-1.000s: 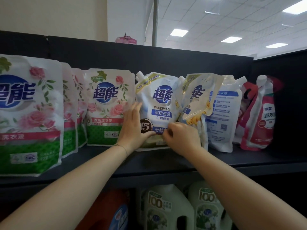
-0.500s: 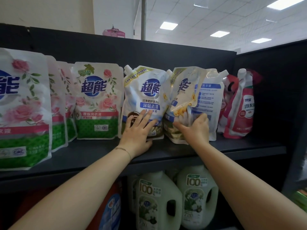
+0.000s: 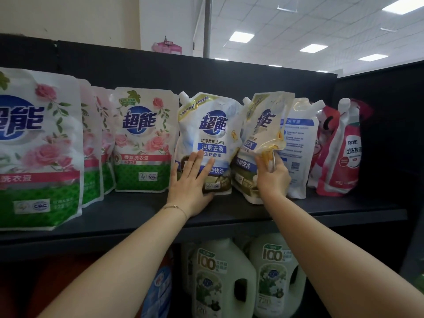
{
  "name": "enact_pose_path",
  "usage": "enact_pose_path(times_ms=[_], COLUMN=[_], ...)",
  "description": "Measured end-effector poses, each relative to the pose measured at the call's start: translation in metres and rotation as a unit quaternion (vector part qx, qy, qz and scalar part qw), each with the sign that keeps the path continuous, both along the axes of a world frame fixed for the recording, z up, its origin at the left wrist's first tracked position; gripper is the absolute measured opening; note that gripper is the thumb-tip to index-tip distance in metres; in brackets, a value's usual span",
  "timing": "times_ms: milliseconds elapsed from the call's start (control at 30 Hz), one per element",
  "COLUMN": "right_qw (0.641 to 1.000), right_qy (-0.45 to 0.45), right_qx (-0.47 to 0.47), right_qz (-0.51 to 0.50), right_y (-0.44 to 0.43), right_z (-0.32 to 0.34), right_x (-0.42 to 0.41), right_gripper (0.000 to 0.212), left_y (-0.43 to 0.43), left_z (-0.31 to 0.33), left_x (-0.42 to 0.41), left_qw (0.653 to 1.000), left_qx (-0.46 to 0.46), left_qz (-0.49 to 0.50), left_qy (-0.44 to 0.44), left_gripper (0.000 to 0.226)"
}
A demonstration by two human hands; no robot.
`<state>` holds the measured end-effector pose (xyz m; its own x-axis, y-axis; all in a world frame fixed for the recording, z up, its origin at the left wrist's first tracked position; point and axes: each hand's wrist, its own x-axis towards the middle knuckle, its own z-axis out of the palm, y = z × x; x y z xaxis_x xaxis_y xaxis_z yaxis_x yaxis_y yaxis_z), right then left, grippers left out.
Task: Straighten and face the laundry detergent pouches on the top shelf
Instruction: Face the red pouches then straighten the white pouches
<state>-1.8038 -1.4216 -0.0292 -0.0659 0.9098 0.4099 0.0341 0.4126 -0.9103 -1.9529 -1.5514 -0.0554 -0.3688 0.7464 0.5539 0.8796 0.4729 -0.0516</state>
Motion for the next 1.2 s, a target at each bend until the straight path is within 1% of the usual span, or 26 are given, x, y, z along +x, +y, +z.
enact_pose_path(times_ms=[167, 233, 300, 367, 467, 533, 567, 600, 633, 667, 700, 733, 767, 800, 833, 900, 933, 1000, 1067, 1100, 1133, 1200], right_qw=[0.997, 0.995, 0.993, 0.990, 0.986, 0.983, 0.980, 0.977, 0.974, 0.971, 0.969, 0.965, 0.961, 0.957, 0.955, 0.949, 0.947, 0.946, 0.945, 0.945, 0.941, 0.931], right_qy=[0.021, 0.034, 0.054, 0.073, 0.101, 0.117, 0.126, 0.137, 0.144, 0.149, 0.155, 0.164, 0.173, 0.176, 0.174, 0.177, 0.176, 0.155, 0.114, 0.086, 0.060, 0.042], right_qx=[0.050, 0.073, 0.094, 0.113, 0.130, 0.143, 0.150, 0.157, 0.161, 0.166, 0.168, 0.168, 0.170, 0.174, 0.178, 0.176, 0.165, 0.135, 0.095, 0.065, 0.034, -0.012], right_qz=[-0.050, -0.059, -0.054, -0.048, -0.015, 0.017, 0.035, 0.053, 0.069, 0.083, 0.096, 0.112, 0.131, 0.149, 0.162, 0.192, 0.211, 0.251, 0.290, 0.310, 0.331, 0.362], right_y=[-0.003, -0.008, -0.014, -0.019, -0.025, -0.028, -0.029, -0.032, -0.035, -0.040, -0.045, -0.051, -0.057, -0.060, -0.062, -0.063, -0.061, -0.055, -0.046, -0.042, -0.039, -0.034], right_z=[-0.008, -0.010, -0.011, -0.011, -0.008, -0.006, -0.004, -0.002, -0.001, 0.002, 0.004, 0.006, 0.008, 0.009, 0.011, 0.014, 0.015, 0.013, 0.007, 0.003, 0.002, 0.003], right_x=[0.019, 0.031, 0.042, 0.053, 0.067, 0.075, 0.078, 0.080, 0.081, 0.081, 0.081, 0.079, 0.077, 0.074, 0.070, 0.057, 0.049, 0.031, 0.013, 0.004, -0.003, -0.013], right_gripper=[0.045, 0.039, 0.032, 0.027, 0.030, 0.032, 0.033, 0.036, 0.038, 0.038, 0.036, 0.032, 0.030, 0.030, 0.032, 0.035, 0.035, 0.028, 0.021, 0.019, 0.016, 0.016], left_y=[0.003, 0.006, 0.010, 0.017, 0.027, 0.030, 0.031, 0.033, 0.036, 0.039, 0.041, 0.040, 0.039, 0.034, 0.025, 0.011, 0.005, -0.003, -0.010, -0.014, -0.017, -0.023], left_z=[0.003, 0.008, 0.020, 0.034, 0.047, 0.049, 0.048, 0.047, 0.044, 0.042, 0.041, 0.041, 0.041, 0.042, 0.043, 0.044, 0.043, 0.038, 0.029, 0.026, 0.024, 0.022], left_x=[-0.004, -0.004, -0.001, 0.008, 0.035, 0.053, 0.060, 0.068, 0.074, 0.079, 0.084, 0.089, 0.089, 0.087, 0.086, 0.081, 0.076, 0.064, 0.048, 0.040, 0.033, 0.020], left_qw=[0.999, 0.999, 0.998, 0.996, 0.986, 0.965, 0.955, 0.945, 0.928, 0.890, 0.819, 0.727, 0.649, 0.614, 0.615, 0.647, 0.660, 0.687, 0.723, 0.734, 0.740, 0.745], left_qx=[-0.002, -0.010, 0.007, 0.041, 0.106, 0.195, 0.231, 0.250, 0.263, 0.283, 0.318, 0.358, 0.403, 0.436, 0.458, 0.505, 0.526, 0.551, 0.554, 0.551, 0.543, 0.519], left_qz=[-0.031, -0.026, -0.014, -0.004, 0.005, -0.013, -0.034, -0.065, -0.107, -0.156, -0.210, -0.254, -0.278, -0.284, -0.280, -0.239, -0.217, -0.168, -0.086, -0.049, -0.035, -0.068], left_qy=[-0.032, -0.040, -0.054, -0.079, -0.128, -0.174, -0.182, -0.199, -0.241, -0.323, -0.429, -0.528, -0.582, -0.593, -0.577, -0.519, -0.490, -0.444, -0.404, -0.394, -0.396, -0.414], left_gripper=[0.084, 0.079, 0.070, 0.061, 0.060, 0.060, 0.057, 0.053, 0.048, 0.043, 0.038, 0.033, 0.030, 0.028, 0.027, 0.033, 0.040, 0.061, 0.077, 0.080, 0.079, 0.072])
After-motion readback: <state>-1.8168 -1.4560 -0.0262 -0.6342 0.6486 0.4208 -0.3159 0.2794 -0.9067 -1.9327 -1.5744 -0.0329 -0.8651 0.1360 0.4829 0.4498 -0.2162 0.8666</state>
